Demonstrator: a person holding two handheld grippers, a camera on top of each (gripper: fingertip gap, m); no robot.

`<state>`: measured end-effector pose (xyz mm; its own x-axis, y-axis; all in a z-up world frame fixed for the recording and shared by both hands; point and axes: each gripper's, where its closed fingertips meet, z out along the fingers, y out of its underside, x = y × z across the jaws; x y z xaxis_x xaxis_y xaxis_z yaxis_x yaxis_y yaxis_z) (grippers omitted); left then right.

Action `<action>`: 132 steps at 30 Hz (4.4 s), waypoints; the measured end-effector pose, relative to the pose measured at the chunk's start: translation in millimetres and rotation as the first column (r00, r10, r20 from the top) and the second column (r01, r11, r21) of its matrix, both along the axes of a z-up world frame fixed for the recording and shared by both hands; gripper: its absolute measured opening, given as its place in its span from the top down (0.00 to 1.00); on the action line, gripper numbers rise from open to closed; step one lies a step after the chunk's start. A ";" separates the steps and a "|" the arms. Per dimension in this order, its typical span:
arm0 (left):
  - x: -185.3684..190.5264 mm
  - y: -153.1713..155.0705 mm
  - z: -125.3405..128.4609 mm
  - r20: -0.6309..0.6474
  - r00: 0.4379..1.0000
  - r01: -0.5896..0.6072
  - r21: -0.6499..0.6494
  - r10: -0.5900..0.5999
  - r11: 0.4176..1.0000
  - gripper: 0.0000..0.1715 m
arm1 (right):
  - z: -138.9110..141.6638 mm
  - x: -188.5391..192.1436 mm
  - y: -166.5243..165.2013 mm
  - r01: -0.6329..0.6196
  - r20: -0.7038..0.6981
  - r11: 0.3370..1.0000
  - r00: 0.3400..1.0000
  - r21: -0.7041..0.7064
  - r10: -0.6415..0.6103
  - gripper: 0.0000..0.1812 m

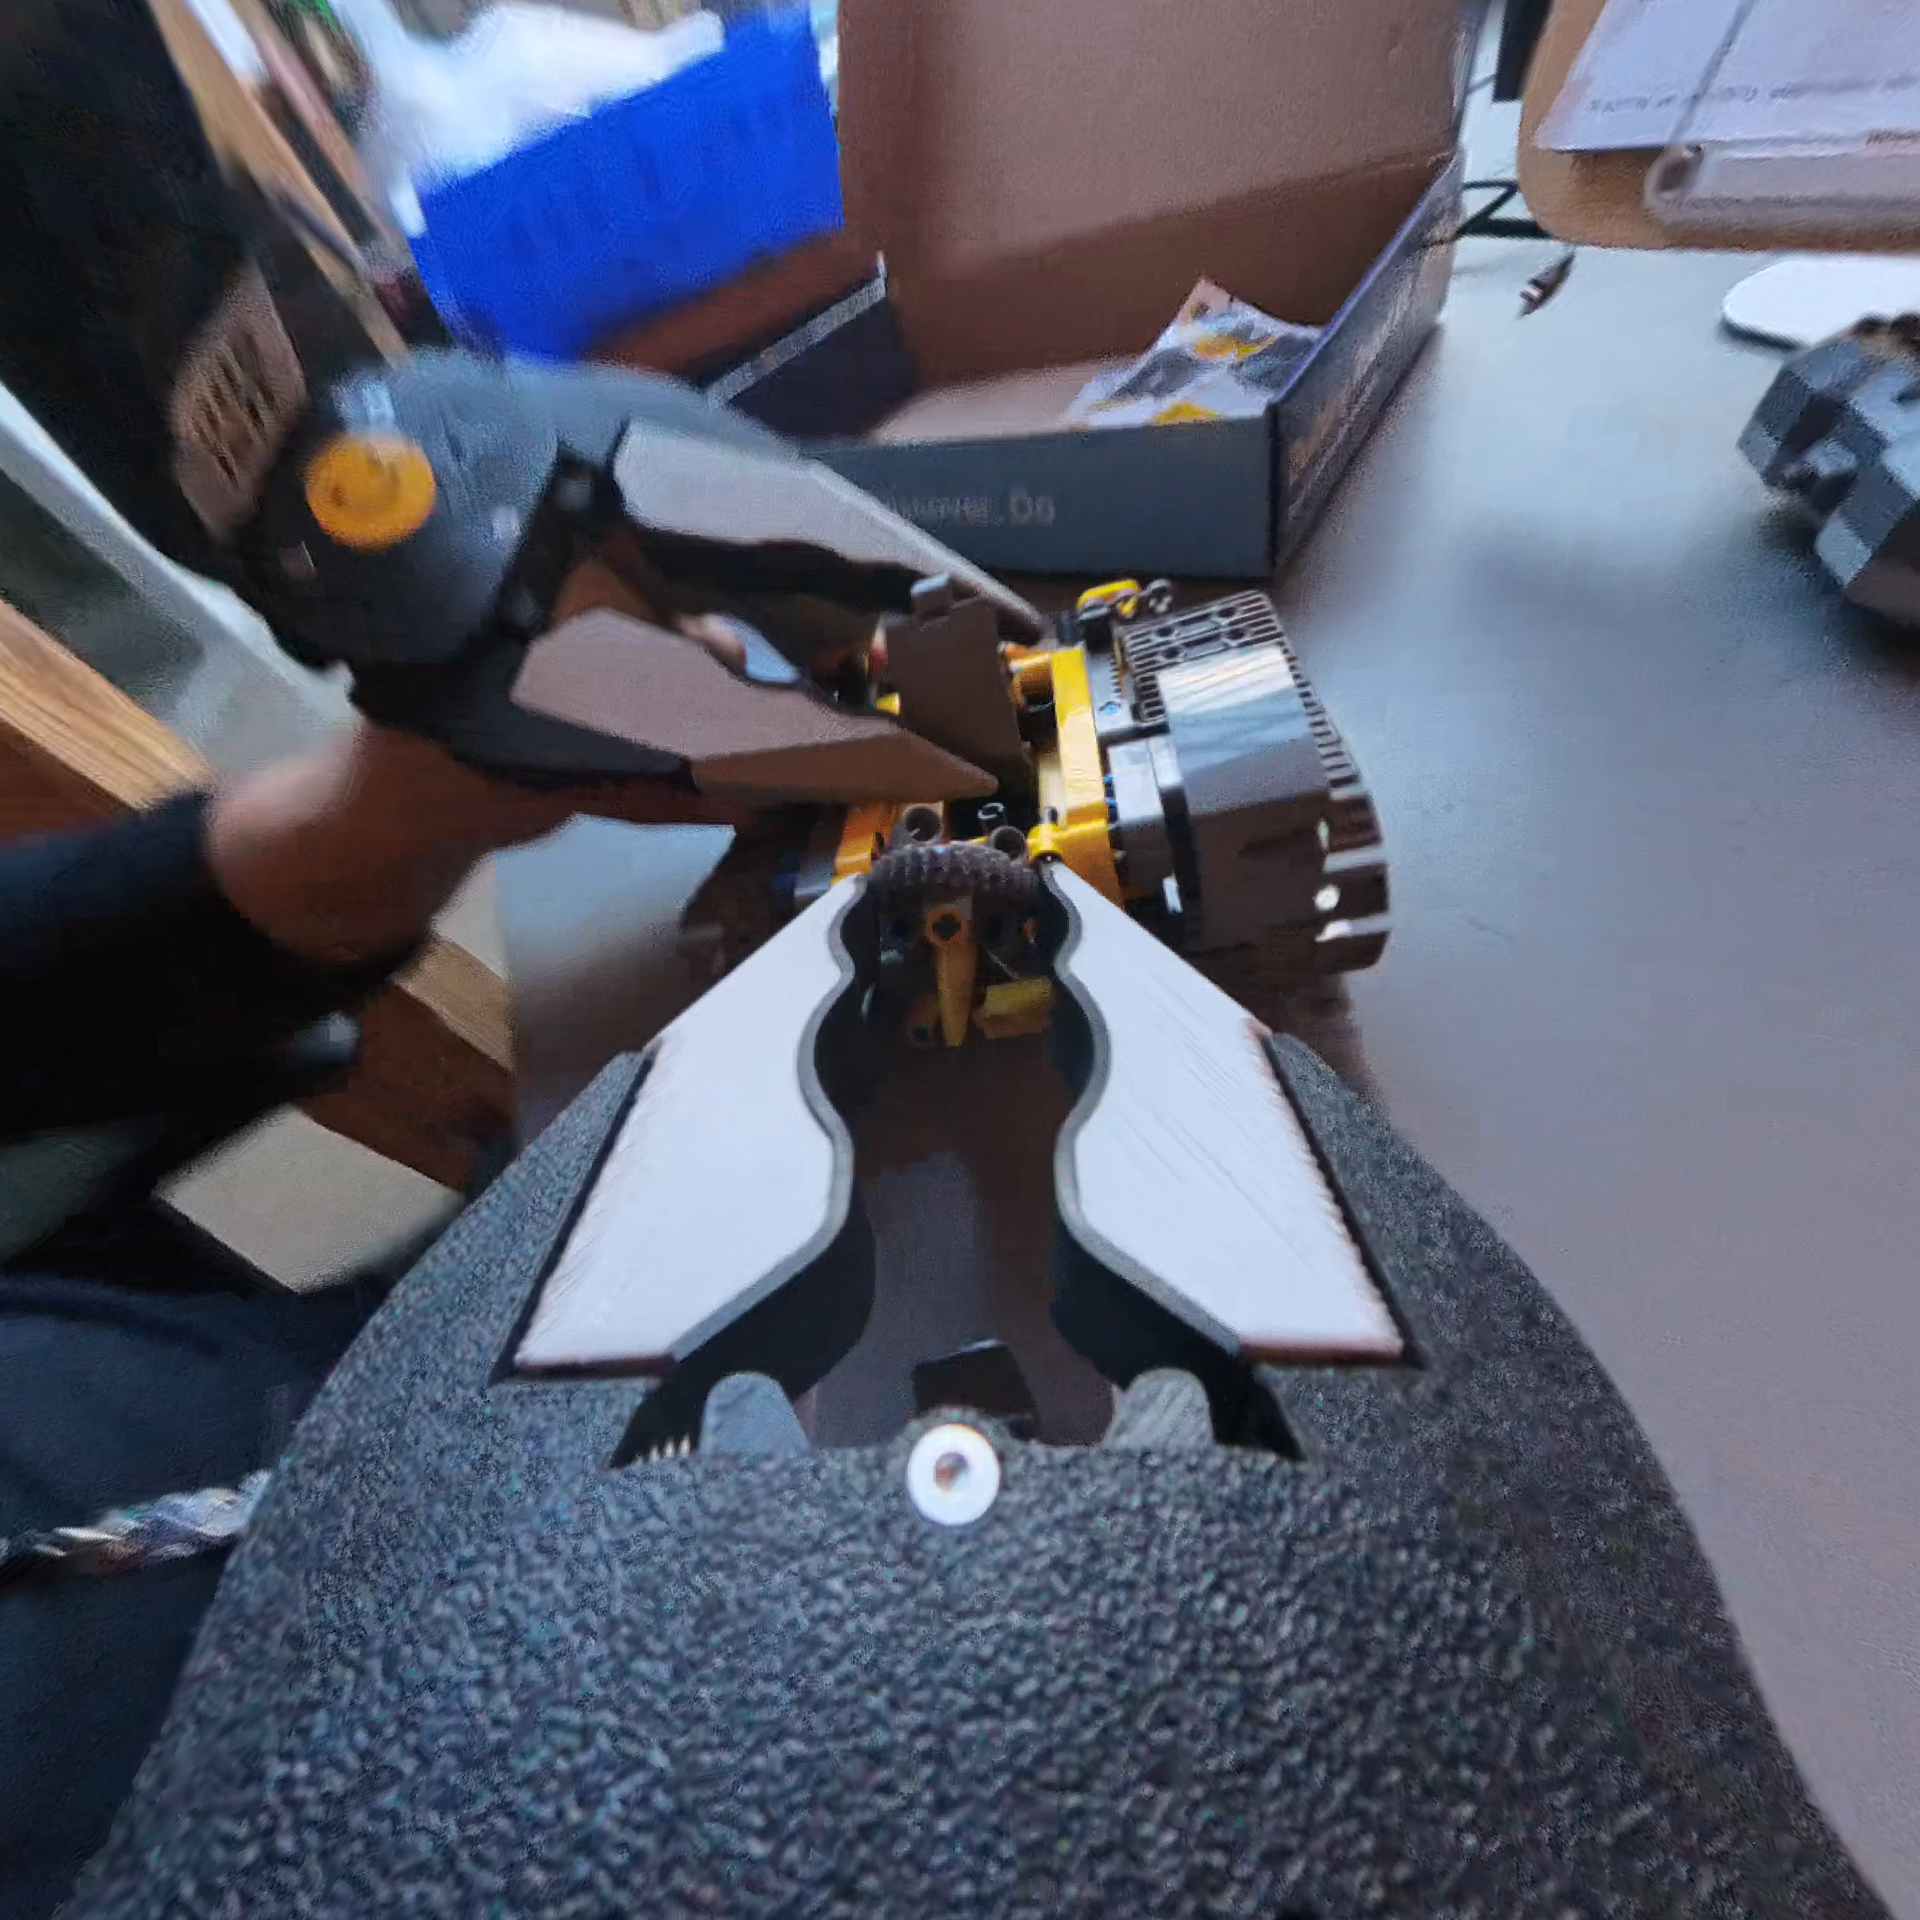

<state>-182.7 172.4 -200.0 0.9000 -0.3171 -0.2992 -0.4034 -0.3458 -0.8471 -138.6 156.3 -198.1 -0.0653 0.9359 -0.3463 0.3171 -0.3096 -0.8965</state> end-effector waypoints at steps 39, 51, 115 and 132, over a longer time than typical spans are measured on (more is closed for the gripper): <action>81.1 -40.1 69.8 -0.023 0.978 0.206 0.187 -0.205 0.961 0.88 | 83.1 22.9 -20.9 -0.278 -0.300 0.873 0.940 -0.401 0.162 0.84; 87.4 -33.1 81.7 -0.038 0.975 0.221 0.249 -0.219 0.943 0.99 | 97.5 20.1 -20.9 -0.168 -0.356 0.876 0.935 -0.452 -0.004 0.84; 98.2 -73.6 182.3 -0.343 0.938 0.249 0.558 -0.053 0.792 0.83 | 184.8 36.6 -77.4 -0.359 -0.427 0.921 0.864 -0.154 0.266 0.85; 108.2 -92.3 197.8 0.242 0.808 0.340 0.552 -0.536 0.761 0.83 | 195.8 60.4 -63.6 -0.230 -0.355 0.957 0.892 0.175 0.280 0.86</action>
